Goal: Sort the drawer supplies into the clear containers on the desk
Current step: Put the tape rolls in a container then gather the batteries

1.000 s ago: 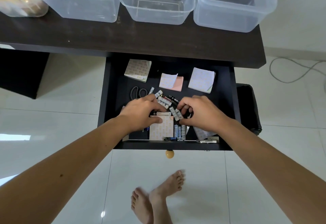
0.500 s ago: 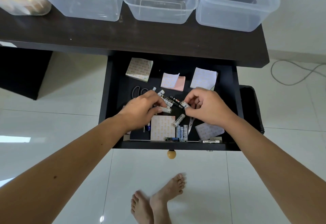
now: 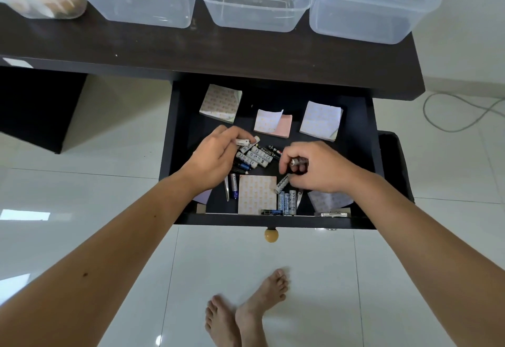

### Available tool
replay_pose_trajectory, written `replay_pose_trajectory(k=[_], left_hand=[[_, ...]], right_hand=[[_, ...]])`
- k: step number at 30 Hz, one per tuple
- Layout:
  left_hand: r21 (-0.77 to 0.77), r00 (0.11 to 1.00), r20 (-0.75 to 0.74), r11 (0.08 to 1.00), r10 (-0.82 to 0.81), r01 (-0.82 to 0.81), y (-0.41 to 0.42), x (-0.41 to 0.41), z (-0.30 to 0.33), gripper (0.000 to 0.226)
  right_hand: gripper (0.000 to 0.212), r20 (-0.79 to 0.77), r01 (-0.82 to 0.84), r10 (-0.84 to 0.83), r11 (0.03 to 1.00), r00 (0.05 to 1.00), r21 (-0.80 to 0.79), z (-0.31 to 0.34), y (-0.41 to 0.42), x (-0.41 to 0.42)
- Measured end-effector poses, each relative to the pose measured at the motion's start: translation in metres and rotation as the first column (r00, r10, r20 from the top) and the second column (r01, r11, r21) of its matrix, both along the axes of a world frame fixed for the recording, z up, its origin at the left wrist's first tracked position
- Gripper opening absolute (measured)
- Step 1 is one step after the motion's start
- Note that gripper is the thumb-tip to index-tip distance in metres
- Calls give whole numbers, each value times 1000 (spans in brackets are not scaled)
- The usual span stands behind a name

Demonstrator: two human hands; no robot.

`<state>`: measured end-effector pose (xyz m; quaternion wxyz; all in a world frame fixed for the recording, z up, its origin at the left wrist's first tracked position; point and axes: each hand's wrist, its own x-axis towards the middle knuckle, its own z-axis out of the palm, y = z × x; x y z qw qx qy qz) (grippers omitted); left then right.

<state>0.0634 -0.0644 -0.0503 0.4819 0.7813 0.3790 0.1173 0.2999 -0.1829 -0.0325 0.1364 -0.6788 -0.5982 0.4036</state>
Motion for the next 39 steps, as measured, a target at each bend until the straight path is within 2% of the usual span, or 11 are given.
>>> replay_pose_trajectory(k=[3,7,12,16,19,23,27,31,36,39], left_hand=[[-24,1000,8,1000,10,-10,-2,1,2,19],[-40,1000,-5,999,-17,17,-4,1,5,8],[-18,997,-68,999,26,-27,-2,3,4,9],[-60,995,-76,996,58,-63,5,11,0,12],[-15,994,-104,999,43,-44,12,17,0,16],[65,986,-167,998,11,0,19,19,-8,33],[79,981,-191,997,22,-7,19,20,-14,31],[124,971,-226,991,74,-46,19,24,-15,24],[160,964,-255,986,79,-39,17,31,-12,10],[151,978,-206,989,44,-12,17,27,-12,9]], right_hand=[[33,77,-111,114,993,990,-43,-8,-2,-2],[31,80,-93,95,995,992,-37,-11,2,-5],[23,62,-73,73,997,995,-1,-11,0,-4],[23,46,23,-26,999,999,47,-8,2,-2],[20,23,73,-75,996,997,59,-6,7,-1],[33,-4,88,-88,992,996,96,-7,8,1],[18,3,175,-176,980,984,93,-9,6,4],[17,59,257,-264,960,963,111,-13,11,5],[18,112,187,-196,979,974,82,-18,15,3],[30,150,186,-198,979,969,88,-18,18,2]])
